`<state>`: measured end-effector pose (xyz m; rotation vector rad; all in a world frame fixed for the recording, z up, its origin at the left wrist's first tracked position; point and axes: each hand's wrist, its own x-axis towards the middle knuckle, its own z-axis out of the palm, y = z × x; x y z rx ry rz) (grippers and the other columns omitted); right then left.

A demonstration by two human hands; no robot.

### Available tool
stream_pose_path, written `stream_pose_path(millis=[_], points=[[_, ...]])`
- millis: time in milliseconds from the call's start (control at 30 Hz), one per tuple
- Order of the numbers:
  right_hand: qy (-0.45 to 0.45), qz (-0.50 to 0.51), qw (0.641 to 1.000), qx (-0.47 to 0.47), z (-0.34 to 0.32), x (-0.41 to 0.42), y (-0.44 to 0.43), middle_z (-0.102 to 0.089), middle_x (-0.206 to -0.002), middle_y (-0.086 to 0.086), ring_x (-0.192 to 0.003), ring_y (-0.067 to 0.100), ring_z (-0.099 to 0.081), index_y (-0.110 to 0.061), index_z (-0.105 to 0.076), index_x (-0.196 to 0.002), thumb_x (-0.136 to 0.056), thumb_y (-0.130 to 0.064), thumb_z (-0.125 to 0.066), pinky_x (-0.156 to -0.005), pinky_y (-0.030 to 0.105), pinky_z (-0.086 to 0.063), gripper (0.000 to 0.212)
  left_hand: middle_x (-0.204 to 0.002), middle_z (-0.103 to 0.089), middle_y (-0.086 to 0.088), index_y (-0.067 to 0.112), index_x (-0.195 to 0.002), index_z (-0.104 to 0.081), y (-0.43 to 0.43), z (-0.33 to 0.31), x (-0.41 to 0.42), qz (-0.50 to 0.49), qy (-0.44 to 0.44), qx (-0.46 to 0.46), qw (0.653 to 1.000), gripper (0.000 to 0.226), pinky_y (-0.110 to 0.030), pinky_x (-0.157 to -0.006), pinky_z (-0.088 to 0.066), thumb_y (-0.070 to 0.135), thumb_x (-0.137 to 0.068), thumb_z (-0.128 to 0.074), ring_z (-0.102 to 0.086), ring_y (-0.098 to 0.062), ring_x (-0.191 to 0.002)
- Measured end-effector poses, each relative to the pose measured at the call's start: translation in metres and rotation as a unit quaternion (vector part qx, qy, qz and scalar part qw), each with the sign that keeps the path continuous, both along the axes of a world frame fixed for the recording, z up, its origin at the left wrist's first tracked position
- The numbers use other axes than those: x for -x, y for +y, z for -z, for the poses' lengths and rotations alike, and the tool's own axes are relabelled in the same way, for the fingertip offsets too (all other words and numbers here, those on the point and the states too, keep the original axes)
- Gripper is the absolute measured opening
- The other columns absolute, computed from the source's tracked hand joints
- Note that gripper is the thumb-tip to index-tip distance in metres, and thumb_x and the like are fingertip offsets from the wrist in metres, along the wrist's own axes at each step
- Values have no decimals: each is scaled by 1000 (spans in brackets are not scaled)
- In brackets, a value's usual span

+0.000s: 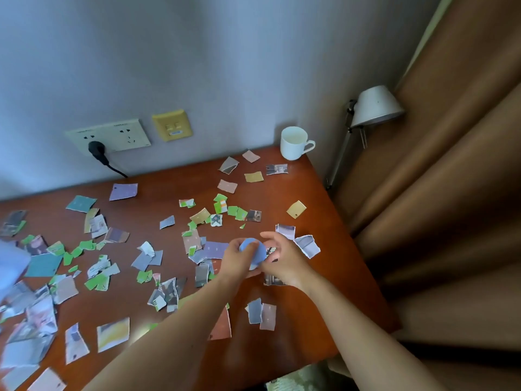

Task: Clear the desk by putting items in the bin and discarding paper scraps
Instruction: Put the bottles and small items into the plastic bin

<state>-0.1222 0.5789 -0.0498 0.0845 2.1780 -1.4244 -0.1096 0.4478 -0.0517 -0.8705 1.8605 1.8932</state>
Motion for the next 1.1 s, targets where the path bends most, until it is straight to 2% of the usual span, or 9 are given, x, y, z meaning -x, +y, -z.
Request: stream_pose_path(millis=[100,233,333,500,667,800,900,1000,1100], points=[[80,-34,987,-137,2,11,-9,-60,-128,-6,-115,17,-59,-30,-53,-128,-78,-16,-65,-95,37,-52,53,-111,-59,-18,12,-117,-50,-12,2,1,-18,4,11,1000,28,-33,-60,-57,28,-95,-58,-65,-28,-84],[124,-134,941,-286,5,26,-14,-49,-139,-4,-124,22,-51,-28,-50,-134,-87,-16,-59,-93,39,-51,50,-103,-55,-10,14,-115,-47,-18,7,0,-30,7,11,999,22,-28,-59,-56,27,-98,-52,-63,-22,-78],[104,-204,911,-343,10,33,-17,-42,-142,0,-127,26,-46,-26,-45,-139,-88,-13,-59,-96,40,-49,55,-106,-57,-15,13,-115,-47,-21,11,-2,-37,3,0,999,23,-30,-61,-57,28,-99,-51,-65,-24,-79],[117,-252,867,-413,18,36,-20,-39,-141,2,-130,26,-38,-26,-41,-143,-86,-7,-62,-92,39,-48,64,-121,-55,-21,16,-121,-46,-26,14,-6,-41,-31,-15,999,28,-34,-65,-58,31,-97,-53,-65,-37,-101],[133,-279,835,-455,20,37,-25,-42,-134,6,-127,27,-39,-21,-53,-130,-86,-4,-62,-91,36,-48,48,-122,-54,-21,18,-119,-46,-32,14,-7,-56,-43,-27,997,24,-34,-68,-58,28,-98,-52,-64,-31,-92],[146,-307,808,-481,21,37,-28,-46,-129,6,-124,27,-41,-20,-59,-124,-87,-8,-64,-91,35,-46,39,-124,-55,-23,17,-120,-45,-35,12,-6,-54,-44,-28,997,25,-31,-63,-57,29,-98,-52,-64,-31,-91],[156,-288,818,-474,19,37,-30,-56,-121,5,-119,26,-46,-21,-64,-118,-89,-12,-62,-88,34,-47,31,-123,-55,-22,16,-117,-46,-35,11,-5,-54,-43,-23,997,23,-30,-62,-57,28,-99,-52,-64,-31,-93],[148,-188,876,-419,13,37,-33,-61,-115,6,-109,25,-53,-27,-66,-110,-91,-19,-60,-82,32,-47,22,-120,-53,-19,17,-116,-46,-35,8,-4,-60,-33,-14,998,20,-29,-62,-56,26,-99,-51,-62,-30,-93],[160,-119,908,-369,6,39,-41,-62,-114,7,-110,29,-52,-24,-61,-112,-96,-27,-53,-79,32,-41,18,-122,-55,-21,16,-119,-47,-36,4,-2,-71,-25,-18,997,24,-30,-62,-57,27,-99,-51,-64,-29,-89]])
